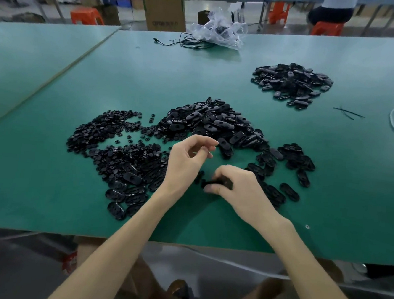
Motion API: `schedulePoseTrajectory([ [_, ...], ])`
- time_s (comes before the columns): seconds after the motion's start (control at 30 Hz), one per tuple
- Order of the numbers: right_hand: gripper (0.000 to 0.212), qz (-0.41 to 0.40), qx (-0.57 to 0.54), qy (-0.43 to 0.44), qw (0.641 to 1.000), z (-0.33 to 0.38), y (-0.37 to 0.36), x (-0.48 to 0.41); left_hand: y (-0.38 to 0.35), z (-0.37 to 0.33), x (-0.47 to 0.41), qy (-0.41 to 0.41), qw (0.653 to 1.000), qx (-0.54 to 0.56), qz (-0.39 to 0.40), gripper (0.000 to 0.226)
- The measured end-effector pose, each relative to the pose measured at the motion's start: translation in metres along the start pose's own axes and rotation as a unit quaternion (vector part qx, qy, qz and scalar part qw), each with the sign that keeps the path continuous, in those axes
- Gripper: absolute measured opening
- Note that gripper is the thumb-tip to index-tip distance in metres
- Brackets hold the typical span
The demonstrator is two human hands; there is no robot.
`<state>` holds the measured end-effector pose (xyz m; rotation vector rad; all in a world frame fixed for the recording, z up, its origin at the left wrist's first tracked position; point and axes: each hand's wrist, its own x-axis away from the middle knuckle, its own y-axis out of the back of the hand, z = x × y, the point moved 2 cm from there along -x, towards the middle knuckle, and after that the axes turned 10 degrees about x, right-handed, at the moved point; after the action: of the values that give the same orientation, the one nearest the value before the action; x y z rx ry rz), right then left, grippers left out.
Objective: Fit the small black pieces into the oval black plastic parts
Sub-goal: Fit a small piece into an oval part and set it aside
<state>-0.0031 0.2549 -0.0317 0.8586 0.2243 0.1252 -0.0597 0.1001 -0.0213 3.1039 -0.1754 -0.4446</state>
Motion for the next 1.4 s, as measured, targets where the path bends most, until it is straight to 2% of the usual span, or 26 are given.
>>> schedulePoseTrajectory([
  [0.13, 0.021, -0.02, 0.04, 0.001, 0.999, -0.006, 0.006, -0.026, 0.001, -0.007, -0.014, -0.001, 0.986, -0.148, 0.076, 0.025],
  [0.3, 0.017, -0.079, 0.02, -0.025, 0.996, -0.02, 0.01, -0.032, 0.013, -0.005, -0.016, 0.027, 0.919, -0.347, 0.185, 0.013],
  [0.47, 0.014, -0.094, -0.012, -0.041, 0.995, -0.024, 0.01, -0.031, 0.019, -0.015, -0.015, 0.061, 0.883, -0.404, 0.23, 0.022],
  [0.57, 0.014, -0.09, -0.023, -0.039, 0.995, -0.023, 0.01, -0.03, 0.018, -0.018, -0.013, 0.063, 0.871, -0.431, 0.228, 0.017],
  [0.9, 0.011, -0.097, -0.026, -0.036, 0.994, -0.027, 0.008, -0.03, 0.018, -0.006, -0.005, 0.011, 0.893, -0.409, 0.187, 0.017],
  [1.1, 0.014, -0.109, -0.101, -0.029, 0.988, -0.029, 0.011, -0.028, 0.01, -0.004, -0.005, 0.027, 0.971, -0.206, 0.115, 0.013],
  [1.2, 0.007, -0.123, -0.105, -0.036, 0.986, -0.029, 0.012, -0.028, 0.001, -0.005, -0.005, -0.002, 0.981, -0.178, 0.083, 0.013],
  [1.3, 0.001, -0.144, -0.127, -0.041, 0.98, -0.028, 0.014, -0.028, -0.005, -0.001, -0.007, 0.006, 0.991, -0.123, 0.054, 0.013],
  [1.4, 0.009, -0.166, -0.161, -0.06, 0.971, -0.03, 0.018, -0.028, -0.009, 0.001, -0.009, 0.01, 0.998, -0.067, 0.015, 0.013],
])
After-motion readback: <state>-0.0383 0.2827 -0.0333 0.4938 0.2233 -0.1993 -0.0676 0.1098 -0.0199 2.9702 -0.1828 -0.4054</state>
